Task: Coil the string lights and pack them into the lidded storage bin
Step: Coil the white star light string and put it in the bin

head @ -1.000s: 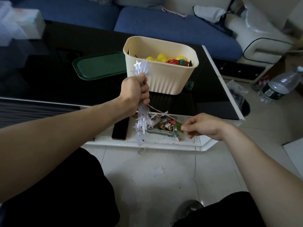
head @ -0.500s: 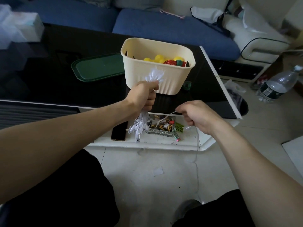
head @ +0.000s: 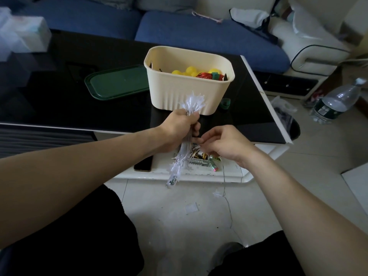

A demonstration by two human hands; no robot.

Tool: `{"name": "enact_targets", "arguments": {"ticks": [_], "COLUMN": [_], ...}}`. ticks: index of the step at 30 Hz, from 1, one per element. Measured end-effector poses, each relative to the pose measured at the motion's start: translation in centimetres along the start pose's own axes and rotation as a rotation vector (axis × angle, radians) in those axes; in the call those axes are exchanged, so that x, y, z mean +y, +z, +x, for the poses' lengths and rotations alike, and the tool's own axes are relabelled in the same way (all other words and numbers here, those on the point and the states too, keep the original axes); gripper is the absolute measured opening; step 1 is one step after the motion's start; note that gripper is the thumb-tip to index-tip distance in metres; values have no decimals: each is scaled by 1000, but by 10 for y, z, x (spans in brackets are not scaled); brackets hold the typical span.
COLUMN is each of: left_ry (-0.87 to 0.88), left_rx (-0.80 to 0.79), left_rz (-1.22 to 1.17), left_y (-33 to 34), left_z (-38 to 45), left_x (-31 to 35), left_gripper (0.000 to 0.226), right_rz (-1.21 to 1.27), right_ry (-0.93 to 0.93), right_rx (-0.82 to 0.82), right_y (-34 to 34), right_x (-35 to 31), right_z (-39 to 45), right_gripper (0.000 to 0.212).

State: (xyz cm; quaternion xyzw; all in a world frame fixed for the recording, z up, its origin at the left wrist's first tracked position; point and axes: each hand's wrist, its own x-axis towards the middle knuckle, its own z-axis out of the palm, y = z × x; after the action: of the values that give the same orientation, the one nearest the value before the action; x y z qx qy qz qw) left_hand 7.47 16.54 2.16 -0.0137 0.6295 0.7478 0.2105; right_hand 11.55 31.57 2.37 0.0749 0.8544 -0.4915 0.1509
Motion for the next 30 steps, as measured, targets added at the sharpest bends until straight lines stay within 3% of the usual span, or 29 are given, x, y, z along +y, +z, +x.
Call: {"name": "enact_targets", "arguments": {"ticks": [4, 10, 19, 24, 27, 30], "left_ry": [-44, -163, -218, -214, -186, -155], "left_rx": [15, -149, -178, -100, 6, 66], "left_rz": [74, 227, 284, 267, 211, 144], "left_y": [3, 3, -2, -8, -13, -15], "left_z": [0, -2, -6, -3, -1, -2], "left_x": [-1, -8, -5, 1, 4, 10], "left_gripper": [19, 27, 33, 38, 34, 26], "right_rz": [14, -166, -223, -33, 120, 43], "right_ry": [-41, -148, -199, 47, 95, 104], "right_rx": [85, 100, 190, -33, -173, -321], "right_y": [3, 12, 20, 11, 8, 6], "right_x": [2, 2, -1, 7, 11, 14], "right_z": [3, 5, 7, 10, 9, 8], "right_gripper": [35, 32, 46, 54, 73, 61]}}
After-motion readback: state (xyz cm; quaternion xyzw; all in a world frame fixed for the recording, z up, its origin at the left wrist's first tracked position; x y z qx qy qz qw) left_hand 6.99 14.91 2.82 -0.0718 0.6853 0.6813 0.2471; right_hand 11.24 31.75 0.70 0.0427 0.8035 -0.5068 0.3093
